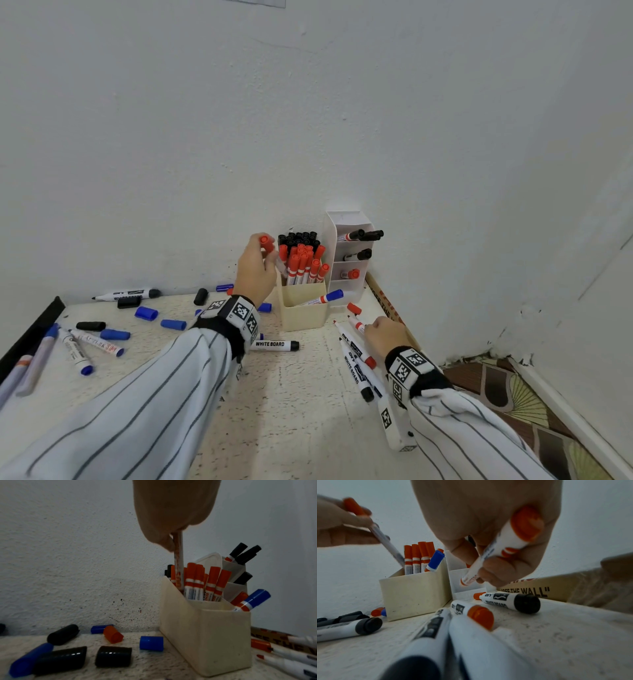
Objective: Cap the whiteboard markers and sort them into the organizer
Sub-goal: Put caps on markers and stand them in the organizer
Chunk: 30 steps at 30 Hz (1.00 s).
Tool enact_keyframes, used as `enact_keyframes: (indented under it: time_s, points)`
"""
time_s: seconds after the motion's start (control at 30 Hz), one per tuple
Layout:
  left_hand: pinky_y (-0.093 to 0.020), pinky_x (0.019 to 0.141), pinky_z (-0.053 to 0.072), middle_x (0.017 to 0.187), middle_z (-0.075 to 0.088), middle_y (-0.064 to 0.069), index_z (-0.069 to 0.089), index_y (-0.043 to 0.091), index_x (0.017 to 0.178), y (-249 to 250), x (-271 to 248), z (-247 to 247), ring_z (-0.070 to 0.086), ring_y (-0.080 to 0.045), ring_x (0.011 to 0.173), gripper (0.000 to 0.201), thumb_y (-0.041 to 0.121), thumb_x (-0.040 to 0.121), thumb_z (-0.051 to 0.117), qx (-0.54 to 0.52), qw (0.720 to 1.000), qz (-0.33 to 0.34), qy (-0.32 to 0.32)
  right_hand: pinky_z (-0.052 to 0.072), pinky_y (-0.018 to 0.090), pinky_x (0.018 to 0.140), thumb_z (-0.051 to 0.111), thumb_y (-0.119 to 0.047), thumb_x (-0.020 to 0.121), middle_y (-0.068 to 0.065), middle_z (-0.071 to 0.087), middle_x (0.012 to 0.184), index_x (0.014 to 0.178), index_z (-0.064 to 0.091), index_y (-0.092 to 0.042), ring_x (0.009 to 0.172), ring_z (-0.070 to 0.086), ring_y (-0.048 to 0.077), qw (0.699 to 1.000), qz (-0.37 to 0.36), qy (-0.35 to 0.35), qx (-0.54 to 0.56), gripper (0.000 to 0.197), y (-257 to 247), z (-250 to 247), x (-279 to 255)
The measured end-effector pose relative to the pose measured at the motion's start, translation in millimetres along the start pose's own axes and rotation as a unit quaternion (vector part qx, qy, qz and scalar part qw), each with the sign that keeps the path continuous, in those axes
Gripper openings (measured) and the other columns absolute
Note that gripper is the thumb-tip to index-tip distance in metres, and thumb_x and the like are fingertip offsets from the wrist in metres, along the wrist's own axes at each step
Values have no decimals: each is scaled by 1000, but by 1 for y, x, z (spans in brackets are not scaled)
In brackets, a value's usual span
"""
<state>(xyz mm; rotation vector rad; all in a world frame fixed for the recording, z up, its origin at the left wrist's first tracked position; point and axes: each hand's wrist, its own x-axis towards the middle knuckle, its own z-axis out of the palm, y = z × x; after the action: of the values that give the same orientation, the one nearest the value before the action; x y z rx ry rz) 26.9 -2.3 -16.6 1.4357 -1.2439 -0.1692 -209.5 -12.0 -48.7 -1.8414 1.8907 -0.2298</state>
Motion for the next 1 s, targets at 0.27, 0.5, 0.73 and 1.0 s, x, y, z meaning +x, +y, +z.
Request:
enact_keyframes:
  time_s: [0.27, 0.5, 0.73, 1.0]
  points:
    - [-27, 74, 40, 102, 58, -13, 47, 3, 112, 17, 22, 0, 54, -21, 86, 19, 4, 93, 46, 87, 990, -48, -96, 37, 27, 78, 37, -29, 95, 5, 55, 95, 100, 55, -10, 86, 48, 18, 1000, 0, 1, 3, 27, -2, -4, -1]
    - [-35, 64, 48, 90, 59, -10, 40, 14, 121, 22, 20, 13, 55, -26, 68, 33, 2, 91, 47, 146, 984, -21, -96, 38, 25, 77, 36, -28, 96, 6, 57, 99, 104, 55, -9, 86, 49, 17, 1000, 1, -8, 4, 28, -1, -5, -1]
    - [-39, 71, 47, 95, 64, -18, 55, 7, 107, -1, 19, 17, 58, -33, 87, 21, 23, 95, 48, 257, 960, -16, -108, 43, 29, 81, 40, -31, 93, 7, 61, 101, 98, 56, -10, 92, 55, 20, 1000, 4, -1, 30, 27, 2, 0, 8]
    - [-35, 63, 48, 102, 52, -4, 48, 15, 121, 10, -2, 19, 56, -24, 79, 29, 22, 93, 45, 243, 970, -5, -32, 42, 24, 70, 40, -28, 94, 6, 57, 91, 96, 54, -9, 80, 51, 17, 998, -5, 18, 54, 24, 1, 1, 12]
